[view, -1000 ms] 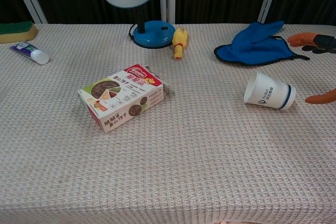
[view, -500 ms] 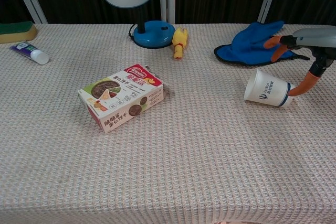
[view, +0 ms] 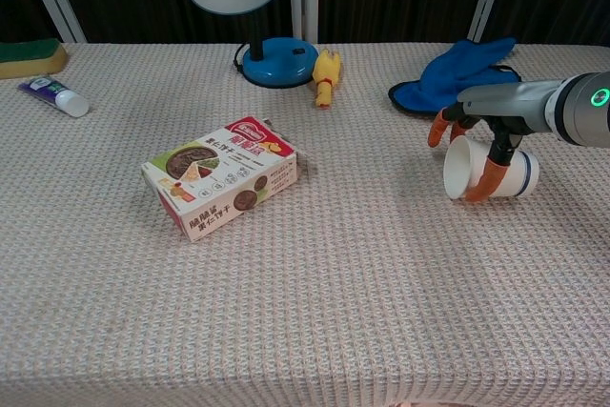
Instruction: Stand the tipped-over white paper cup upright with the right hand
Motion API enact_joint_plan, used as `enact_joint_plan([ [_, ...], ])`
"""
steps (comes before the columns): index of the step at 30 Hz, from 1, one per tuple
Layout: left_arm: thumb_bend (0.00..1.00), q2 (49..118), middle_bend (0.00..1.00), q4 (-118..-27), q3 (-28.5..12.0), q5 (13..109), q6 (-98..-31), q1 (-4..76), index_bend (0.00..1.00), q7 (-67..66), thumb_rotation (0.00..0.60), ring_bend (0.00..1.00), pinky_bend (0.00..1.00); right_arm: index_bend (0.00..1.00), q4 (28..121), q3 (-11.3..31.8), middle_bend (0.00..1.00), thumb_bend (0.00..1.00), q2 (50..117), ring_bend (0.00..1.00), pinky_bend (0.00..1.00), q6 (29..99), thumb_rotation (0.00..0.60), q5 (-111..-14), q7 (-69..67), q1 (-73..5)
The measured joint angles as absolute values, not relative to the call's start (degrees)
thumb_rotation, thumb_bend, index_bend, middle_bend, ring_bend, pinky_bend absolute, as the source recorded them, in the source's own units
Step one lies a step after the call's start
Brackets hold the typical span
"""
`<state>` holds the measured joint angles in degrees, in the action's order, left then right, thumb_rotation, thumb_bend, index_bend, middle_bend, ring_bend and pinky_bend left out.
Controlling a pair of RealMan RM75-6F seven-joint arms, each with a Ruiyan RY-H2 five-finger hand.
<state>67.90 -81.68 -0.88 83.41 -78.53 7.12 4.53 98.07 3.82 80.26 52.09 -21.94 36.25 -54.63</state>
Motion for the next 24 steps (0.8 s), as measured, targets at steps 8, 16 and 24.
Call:
enact_joint_plan([
  [8, 0.00, 68.01, 0.00, -81.83, -0.81, 83.28, -78.26, 7.15, 0.01, 4.19, 0.600, 0.00, 0.04, 0.41, 98.53, 2.59, 0.42, 0.05, 80.89, 0.06, 0.00, 55.96, 0.600, -26.03, 36.19, -53.55],
  [16, 0.00, 67.91, 0.00, -81.92, -1.02, 83.18, -77.98, 7.40, 0.01, 4.20, 0.600, 0.00, 0.04, 0.45, 100.13, 4.60, 0.43, 0.07, 79.82, 0.08, 0.00, 57.17, 0.600, -35.12, 28.47, -50.59],
  [24, 0.00, 67.89, 0.00, -81.83, -0.93, 82.98, -77.71, 7.36, 0.01, 4.30, 0.600, 0.00, 0.04, 0.45, 96.65, 7.35, 0.42, 0.07, 81.98, 0.08, 0.00, 60.05, 0.600, -54.34, 6.61, -44.70],
])
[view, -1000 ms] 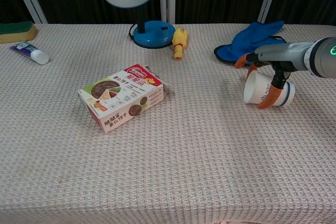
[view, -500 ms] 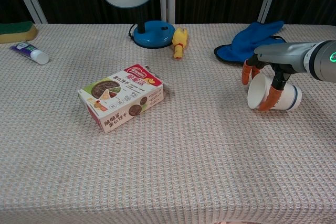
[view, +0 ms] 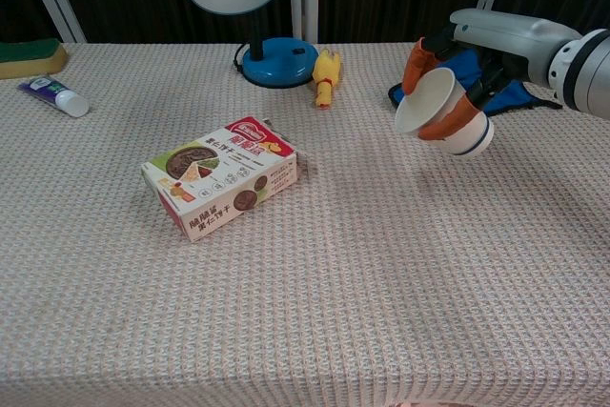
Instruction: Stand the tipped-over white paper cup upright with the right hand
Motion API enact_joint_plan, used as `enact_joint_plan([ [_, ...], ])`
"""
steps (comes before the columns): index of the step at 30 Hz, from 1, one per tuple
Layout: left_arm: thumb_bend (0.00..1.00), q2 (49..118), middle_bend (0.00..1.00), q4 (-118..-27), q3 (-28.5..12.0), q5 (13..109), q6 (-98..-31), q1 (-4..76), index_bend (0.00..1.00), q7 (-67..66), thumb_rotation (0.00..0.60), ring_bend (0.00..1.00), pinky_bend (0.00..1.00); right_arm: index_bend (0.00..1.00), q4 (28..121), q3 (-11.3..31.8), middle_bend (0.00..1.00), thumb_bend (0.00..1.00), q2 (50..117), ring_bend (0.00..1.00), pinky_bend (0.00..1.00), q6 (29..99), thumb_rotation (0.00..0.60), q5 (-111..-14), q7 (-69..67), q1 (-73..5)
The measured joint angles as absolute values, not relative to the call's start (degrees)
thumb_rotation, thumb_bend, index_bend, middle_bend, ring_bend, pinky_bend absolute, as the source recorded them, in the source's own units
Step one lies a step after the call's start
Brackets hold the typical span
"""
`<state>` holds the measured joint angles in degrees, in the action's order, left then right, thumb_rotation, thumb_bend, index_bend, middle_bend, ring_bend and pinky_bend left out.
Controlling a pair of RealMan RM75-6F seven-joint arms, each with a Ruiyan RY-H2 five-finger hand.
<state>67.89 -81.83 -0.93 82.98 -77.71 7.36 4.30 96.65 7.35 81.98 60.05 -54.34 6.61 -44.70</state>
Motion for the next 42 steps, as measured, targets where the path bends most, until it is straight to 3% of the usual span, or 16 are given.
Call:
enact_joint_plan([
  [6, 0.00, 68.05, 0.00, -81.47, -0.81, 83.15, -77.51, 7.45, 0.01, 4.36, 0.600, 0.00, 0.04, 0.45, 85.97, 7.52, 0.42, 0.06, 87.96, 0.08, 0.00, 63.25, 0.600, -66.08, -18.50, -39.35],
  [13, 0.00, 68.53, 0.00, -80.81, -0.77, 83.31, -77.45, 7.56, 0.01, 4.32, 0.600, 0.00, 0.04, 0.45, 70.04, 6.48, 0.42, 0.06, 96.03, 0.08, 0.00, 65.81, 0.600, -75.77, -38.38, -34.73],
  [24, 0.00, 69.34, 0.00, -79.45, -0.76, 83.70, -78.01, 7.45, 0.01, 4.94, 0.600, 0.00, 0.04, 0.40, 54.47, 4.02, 0.37, 0.07, 104.95, 0.08, 0.00, 71.14, 0.600, -84.30, -45.33, -30.99],
  [30, 0.00, 69.50, 0.00, -78.95, -0.76, 83.93, -78.42, 7.30, 0.01, 5.50, 0.600, 0.00, 0.04, 0.34, 51.01, 3.88, 0.32, 0.07, 107.19, 0.07, 0.00, 73.43, 0.600, -85.56, -50.77, -29.61],
  [38, 0.00, 69.57, 0.00, -78.84, -0.72, 83.81, -77.87, 7.50, 0.01, 5.24, 0.600, 0.00, 0.04, 0.33, 47.94, 4.49, 0.31, 0.08, 109.55, 0.06, 0.00, 74.16, 0.600, -85.85, -59.98, -28.46],
  [41, 0.00, 69.37, 0.00, -79.18, -0.87, 83.76, -77.94, 7.58, 0.01, 5.09, 0.600, 0.00, 0.04, 0.22, 46.80, 4.80, 0.28, 0.07, 110.17, 0.03, 0.00, 74.57, 0.600, -86.19, -61.47, -28.18],
  [42, 0.00, 69.31, 0.00, -79.31, -0.91, 83.76, -77.93, 7.63, 0.01, 4.99, 0.600, 0.00, 0.04, 0.13, 46.62, 4.79, 0.25, 0.07, 110.14, 0.01, 0.00, 74.65, 0.600, -86.47, -61.46, -28.16],
])
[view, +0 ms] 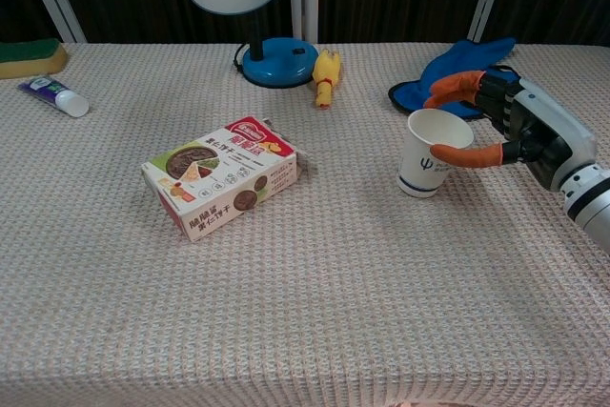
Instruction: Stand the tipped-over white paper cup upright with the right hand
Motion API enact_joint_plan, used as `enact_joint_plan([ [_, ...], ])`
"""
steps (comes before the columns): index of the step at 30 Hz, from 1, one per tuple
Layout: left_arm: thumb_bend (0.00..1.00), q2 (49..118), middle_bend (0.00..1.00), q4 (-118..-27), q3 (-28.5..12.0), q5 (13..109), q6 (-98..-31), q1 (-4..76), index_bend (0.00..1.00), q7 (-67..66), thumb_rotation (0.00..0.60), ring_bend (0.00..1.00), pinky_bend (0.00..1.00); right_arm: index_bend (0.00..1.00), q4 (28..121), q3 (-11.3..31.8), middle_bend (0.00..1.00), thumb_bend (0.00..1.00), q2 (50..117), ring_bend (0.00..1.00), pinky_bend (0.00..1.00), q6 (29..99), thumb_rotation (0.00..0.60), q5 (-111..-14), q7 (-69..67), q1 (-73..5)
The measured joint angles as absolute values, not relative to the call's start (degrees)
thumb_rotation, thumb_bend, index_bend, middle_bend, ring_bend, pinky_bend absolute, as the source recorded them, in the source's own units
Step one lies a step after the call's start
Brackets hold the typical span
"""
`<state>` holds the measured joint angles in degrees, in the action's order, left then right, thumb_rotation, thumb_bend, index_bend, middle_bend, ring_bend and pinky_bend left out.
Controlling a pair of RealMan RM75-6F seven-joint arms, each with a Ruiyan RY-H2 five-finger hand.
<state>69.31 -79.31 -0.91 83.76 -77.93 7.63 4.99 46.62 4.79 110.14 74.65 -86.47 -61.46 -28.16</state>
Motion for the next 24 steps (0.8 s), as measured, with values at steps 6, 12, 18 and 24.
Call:
enact_joint_plan([
  [6, 0.00, 69.31, 0.00, -79.62, -0.90, 83.64, -77.49, 7.85, 0.01, 4.52, 0.600, 0.00, 0.04, 0.00, 46.90, 4.41, 0.02, 0.00, 108.47, 0.00, 0.00, 74.78, 0.600, -87.43, -58.73, -28.15],
  [12, 0.00, 69.14, 0.00, -79.92, -0.99, 83.55, -77.88, 7.72, 0.01, 4.29, 0.600, 0.00, 0.04, 0.00, 49.77, 3.66, 0.00, 0.00, 104.38, 0.00, 0.00, 77.94, 0.600, -89.40, -53.09, -27.33],
  [18, 0.00, 68.57, 0.00, -80.75, -1.39, 83.51, -78.62, 7.63, 0.01, 4.32, 0.600, 0.00, 0.04, 0.00, 55.59, 2.84, 0.00, 0.00, 97.51, 0.00, 0.00, 79.87, 0.600, -89.37, -34.52, -24.86],
  [24, 0.00, 68.65, 0.00, -80.92, -2.14, 83.25, -80.04, 7.36, 0.01, 3.99, 0.600, 0.00, 0.04, 0.00, 73.76, 2.67, 0.00, 0.00, 85.45, 0.00, 0.00, 80.90, 0.600, -83.01, -4.43, -19.53],
])
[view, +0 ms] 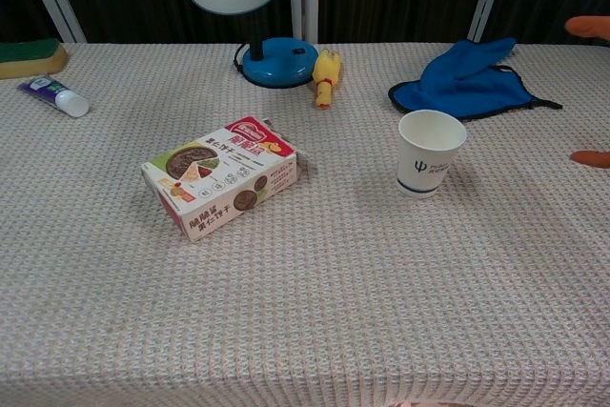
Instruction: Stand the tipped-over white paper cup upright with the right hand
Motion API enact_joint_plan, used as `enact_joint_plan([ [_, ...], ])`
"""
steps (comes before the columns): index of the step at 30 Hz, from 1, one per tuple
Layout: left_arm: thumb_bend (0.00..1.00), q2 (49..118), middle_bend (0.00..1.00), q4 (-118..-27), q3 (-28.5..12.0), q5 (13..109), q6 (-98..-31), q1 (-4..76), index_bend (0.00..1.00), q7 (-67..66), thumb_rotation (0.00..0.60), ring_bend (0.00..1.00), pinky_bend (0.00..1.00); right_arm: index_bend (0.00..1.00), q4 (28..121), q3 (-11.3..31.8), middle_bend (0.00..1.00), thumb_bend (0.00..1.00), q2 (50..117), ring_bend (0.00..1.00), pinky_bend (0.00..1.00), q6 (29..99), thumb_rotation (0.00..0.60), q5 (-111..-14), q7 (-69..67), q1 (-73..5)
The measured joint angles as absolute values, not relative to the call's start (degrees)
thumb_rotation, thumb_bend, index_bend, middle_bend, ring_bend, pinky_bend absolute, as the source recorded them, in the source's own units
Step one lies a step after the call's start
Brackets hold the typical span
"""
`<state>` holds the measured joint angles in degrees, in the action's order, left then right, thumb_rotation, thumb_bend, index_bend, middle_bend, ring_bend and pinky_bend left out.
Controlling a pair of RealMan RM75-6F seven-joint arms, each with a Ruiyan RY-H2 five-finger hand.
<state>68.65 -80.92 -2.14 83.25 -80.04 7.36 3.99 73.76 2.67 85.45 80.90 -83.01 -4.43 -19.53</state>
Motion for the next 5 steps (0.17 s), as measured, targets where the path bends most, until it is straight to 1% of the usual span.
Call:
enact_joint_plan([
  [3, 0.00, 68.57, 0.00, -81.16, -2.16, 83.28, -80.15, 7.32, 0.01, 3.60, 0.600, 0.00, 0.04, 0.00, 85.70, 2.78, 0.00, 0.00, 78.25, 0.00, 0.00, 81.01, 0.600, -77.46, 5.78, -16.42],
  [5, 0.00, 68.51, 0.00, -81.34, -2.19, 83.29, -80.22, 7.32, 0.01, 3.42, 0.600, 0.00, 0.04, 0.00, 91.28, 2.92, 0.00, 0.00, 74.07, 0.00, 0.00, 81.05, 0.600, -74.39, 9.17, -15.00],
])
